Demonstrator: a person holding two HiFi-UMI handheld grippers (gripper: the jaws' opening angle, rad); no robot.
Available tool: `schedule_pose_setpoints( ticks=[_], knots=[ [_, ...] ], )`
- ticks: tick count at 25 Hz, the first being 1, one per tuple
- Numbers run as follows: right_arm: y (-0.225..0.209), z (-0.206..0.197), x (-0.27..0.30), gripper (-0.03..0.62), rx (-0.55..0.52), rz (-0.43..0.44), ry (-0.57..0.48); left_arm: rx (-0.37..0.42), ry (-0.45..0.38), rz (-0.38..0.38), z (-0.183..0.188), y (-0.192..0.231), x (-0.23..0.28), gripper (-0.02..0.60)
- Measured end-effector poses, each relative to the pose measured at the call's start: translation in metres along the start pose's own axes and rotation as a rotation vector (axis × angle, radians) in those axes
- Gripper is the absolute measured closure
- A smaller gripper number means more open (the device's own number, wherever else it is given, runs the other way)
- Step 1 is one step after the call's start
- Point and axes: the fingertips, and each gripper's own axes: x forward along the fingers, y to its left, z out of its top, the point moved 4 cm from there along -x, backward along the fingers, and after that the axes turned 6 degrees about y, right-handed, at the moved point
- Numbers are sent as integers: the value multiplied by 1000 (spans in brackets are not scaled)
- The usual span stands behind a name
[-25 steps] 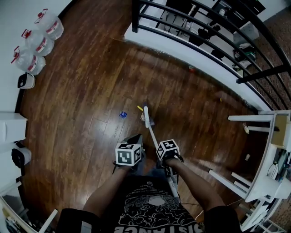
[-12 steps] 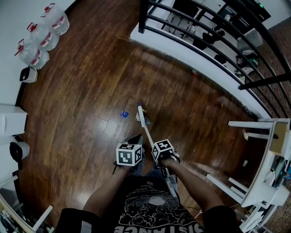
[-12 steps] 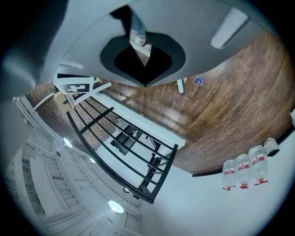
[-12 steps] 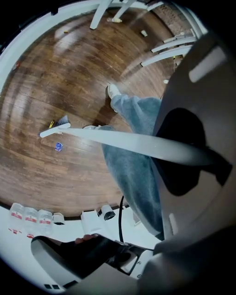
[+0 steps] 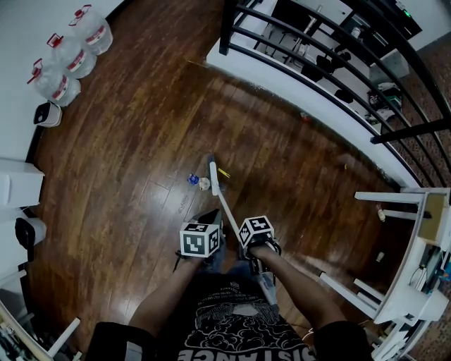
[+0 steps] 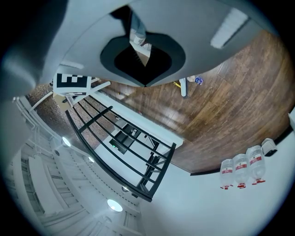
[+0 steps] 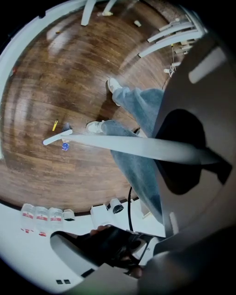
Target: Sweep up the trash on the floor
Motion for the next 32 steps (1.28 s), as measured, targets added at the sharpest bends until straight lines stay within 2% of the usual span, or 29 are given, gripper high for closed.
schedule_pose_setpoints(
  ticks=[3, 8, 16, 21, 24, 32],
  knots=[
    [-10, -11, -12, 594, 16, 35, -36, 9, 1, -9, 0, -3, 0, 577],
    [-34, -27, -34, 594, 16, 38, -92, 27, 3, -26, 2, -9, 4, 577],
    [-70, -9, -65, 594, 40, -135, -168, 56, 0, -31, 8, -16, 7, 577],
    [-80, 9, -62, 594, 65, -213, -119, 56, -9, -22, 8, -15, 3, 577],
    [-74, 10, -49, 594, 41, -247, -67, 44, -10, -10, 8, -10, -1, 577],
    [-25, 14, -9, 579, -76, -221, -6, 25, -8, 7, 1, -2, -4, 577]
  ],
)
